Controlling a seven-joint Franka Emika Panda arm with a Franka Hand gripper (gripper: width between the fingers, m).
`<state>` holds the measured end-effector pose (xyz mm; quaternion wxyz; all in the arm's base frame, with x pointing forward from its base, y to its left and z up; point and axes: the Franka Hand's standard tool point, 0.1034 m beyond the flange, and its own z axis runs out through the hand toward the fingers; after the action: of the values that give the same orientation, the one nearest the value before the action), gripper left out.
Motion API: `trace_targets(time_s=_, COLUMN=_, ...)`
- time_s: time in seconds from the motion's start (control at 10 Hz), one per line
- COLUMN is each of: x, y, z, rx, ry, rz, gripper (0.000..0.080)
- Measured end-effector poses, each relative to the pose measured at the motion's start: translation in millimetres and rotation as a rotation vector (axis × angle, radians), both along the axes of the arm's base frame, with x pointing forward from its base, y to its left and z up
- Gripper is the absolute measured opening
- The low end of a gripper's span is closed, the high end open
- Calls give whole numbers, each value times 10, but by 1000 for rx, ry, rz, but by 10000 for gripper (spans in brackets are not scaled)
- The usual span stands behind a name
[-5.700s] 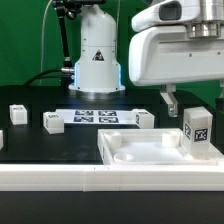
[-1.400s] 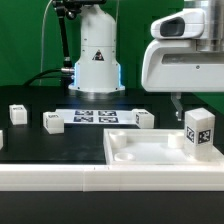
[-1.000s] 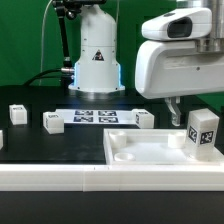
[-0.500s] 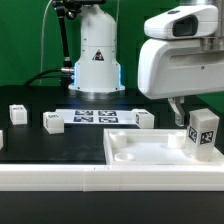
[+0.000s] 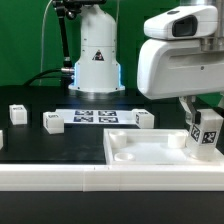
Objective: Assemble one leg
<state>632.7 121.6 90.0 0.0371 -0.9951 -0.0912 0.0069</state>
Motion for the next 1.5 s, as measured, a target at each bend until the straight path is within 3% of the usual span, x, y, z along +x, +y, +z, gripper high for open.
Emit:
trace_targets(time_s=0.8, x=-12, y=-70, z=-9, rx=5, ry=-6, rz=-583, gripper=291)
trace_targets(time_s=1.5, x=-78, y=-52, z=-17, rx=37, ry=50, rz=-1343, gripper=291)
